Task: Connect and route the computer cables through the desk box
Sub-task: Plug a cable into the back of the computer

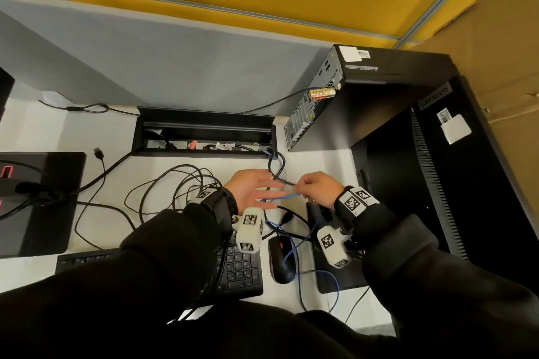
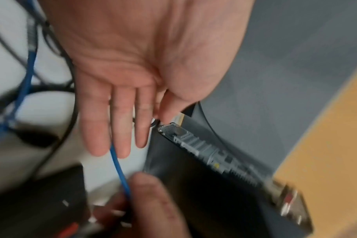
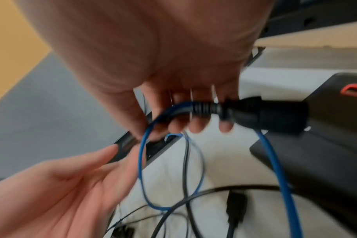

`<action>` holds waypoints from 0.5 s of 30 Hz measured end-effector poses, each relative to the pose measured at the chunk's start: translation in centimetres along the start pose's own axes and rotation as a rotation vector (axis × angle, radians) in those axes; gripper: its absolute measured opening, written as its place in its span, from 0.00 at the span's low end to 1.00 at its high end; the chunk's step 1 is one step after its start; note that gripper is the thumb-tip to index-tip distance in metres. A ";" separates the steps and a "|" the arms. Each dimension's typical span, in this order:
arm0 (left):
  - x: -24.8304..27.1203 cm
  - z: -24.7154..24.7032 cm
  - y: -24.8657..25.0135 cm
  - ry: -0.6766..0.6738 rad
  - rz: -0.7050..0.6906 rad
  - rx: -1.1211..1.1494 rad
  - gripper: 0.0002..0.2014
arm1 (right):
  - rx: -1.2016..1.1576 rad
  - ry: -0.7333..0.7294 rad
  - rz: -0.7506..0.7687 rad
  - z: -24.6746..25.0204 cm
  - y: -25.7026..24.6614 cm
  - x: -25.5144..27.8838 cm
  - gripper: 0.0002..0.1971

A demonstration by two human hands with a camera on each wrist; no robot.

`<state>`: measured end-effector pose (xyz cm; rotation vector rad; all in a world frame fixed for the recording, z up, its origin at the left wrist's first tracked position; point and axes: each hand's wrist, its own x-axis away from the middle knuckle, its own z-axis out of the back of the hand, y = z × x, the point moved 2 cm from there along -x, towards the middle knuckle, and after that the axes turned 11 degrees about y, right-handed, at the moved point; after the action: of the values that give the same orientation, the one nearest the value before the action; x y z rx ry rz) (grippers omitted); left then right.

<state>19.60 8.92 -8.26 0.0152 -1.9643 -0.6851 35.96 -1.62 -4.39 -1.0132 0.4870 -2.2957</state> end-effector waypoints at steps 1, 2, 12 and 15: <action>0.3 0.1 -0.3 -0.001 -0.045 -0.213 0.14 | -0.013 0.058 -0.001 0.7 -0.1 0.1 0.10; 0.3 0.3 -0.8 -0.010 -0.096 -0.455 0.19 | -0.094 0.091 -0.010 1.3 -0.1 0.1 0.10; 1.2 2.4 -3.2 -0.232 -0.248 -1.720 0.14 | -0.382 0.164 -0.179 3.2 -1.3 0.8 0.06; 1.1 2.5 -1.3 -0.111 -0.486 -1.772 0.21 | -0.383 0.233 -0.169 3.0 -1.1 0.5 0.10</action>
<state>16.66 8.66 -8.75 -0.6290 -0.8286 -2.5057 37.54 -1.36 -1.60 -0.9946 1.0017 -2.5449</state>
